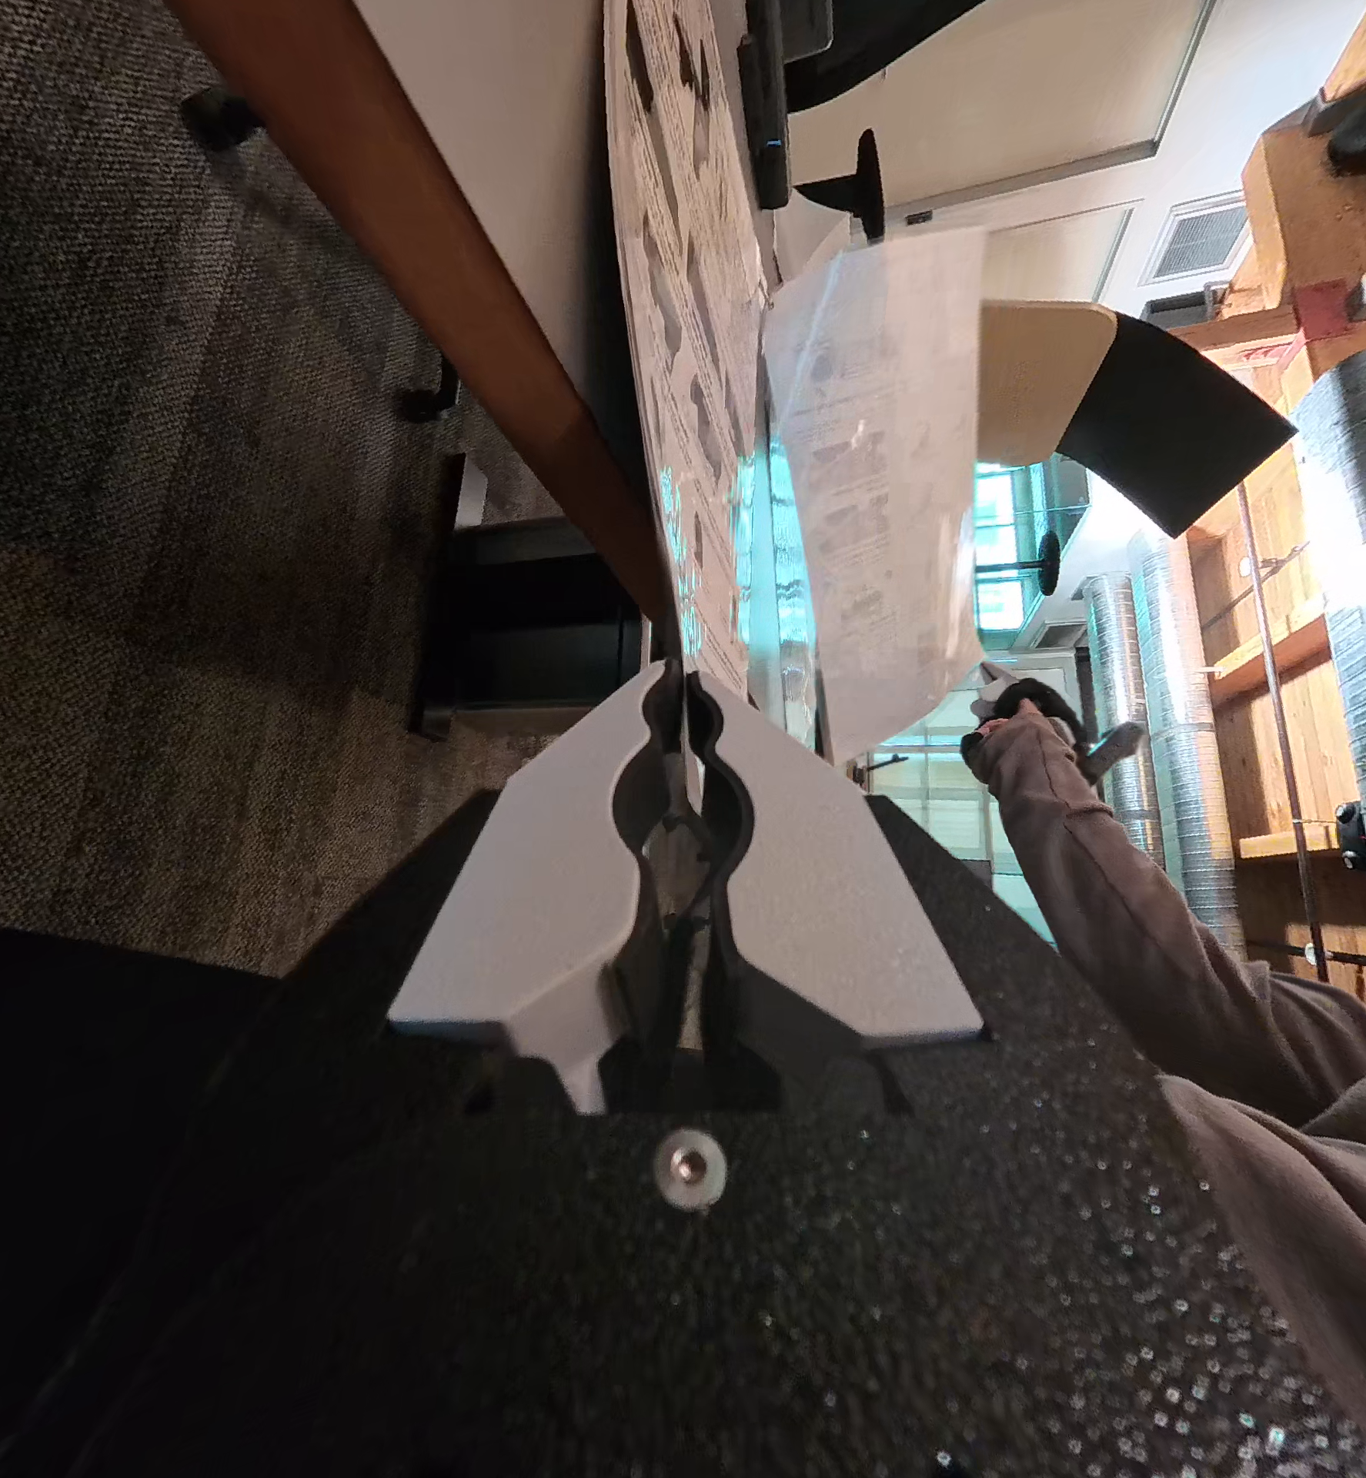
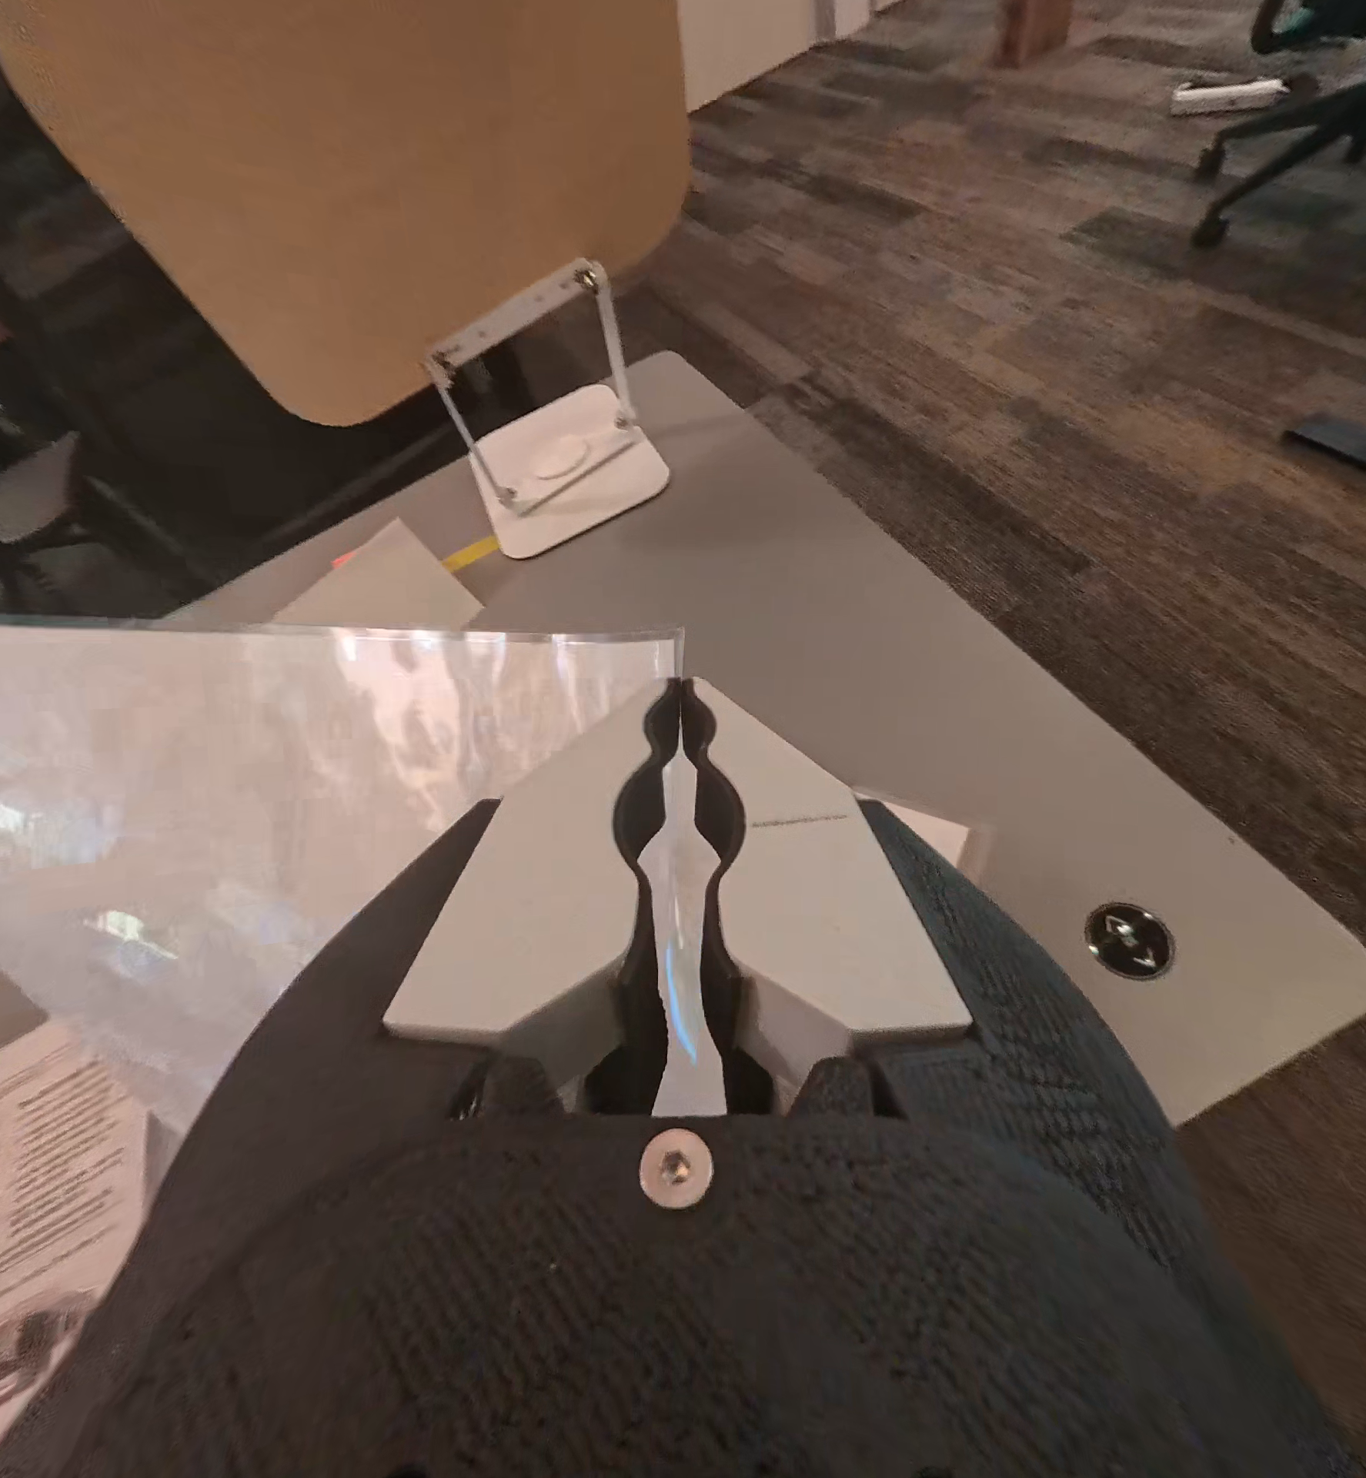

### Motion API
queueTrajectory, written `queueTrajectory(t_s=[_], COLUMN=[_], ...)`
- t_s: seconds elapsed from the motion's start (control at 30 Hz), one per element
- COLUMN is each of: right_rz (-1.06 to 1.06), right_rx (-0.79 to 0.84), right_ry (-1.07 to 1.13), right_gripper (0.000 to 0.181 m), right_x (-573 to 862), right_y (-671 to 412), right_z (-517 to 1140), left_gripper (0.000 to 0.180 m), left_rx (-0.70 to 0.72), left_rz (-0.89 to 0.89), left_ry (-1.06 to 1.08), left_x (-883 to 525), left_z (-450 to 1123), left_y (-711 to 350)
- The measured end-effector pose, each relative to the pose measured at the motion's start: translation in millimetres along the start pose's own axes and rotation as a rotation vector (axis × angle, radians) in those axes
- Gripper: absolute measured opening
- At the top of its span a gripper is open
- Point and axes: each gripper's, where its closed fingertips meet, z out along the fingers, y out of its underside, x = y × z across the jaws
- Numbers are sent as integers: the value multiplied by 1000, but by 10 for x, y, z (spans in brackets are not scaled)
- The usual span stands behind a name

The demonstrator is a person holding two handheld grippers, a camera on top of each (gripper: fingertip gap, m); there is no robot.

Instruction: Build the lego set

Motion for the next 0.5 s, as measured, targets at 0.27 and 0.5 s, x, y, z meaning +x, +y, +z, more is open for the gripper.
queueTrajectory(t_s=[0.27, 0.5], right_rz=[-51, -77], right_rx=[-72, -69], right_ry=[59, 12], right_gripper=[0, 0], right_x=[226, 125], right_y=[268, 425], right_z=[212, 379], left_gripper=[0, 0], left_rx=[10, -10], left_rz=[-28, -34], left_ry=[16, 15], left_x=[20, 33], left_z=[10, -2], left_y=[-9, 45])
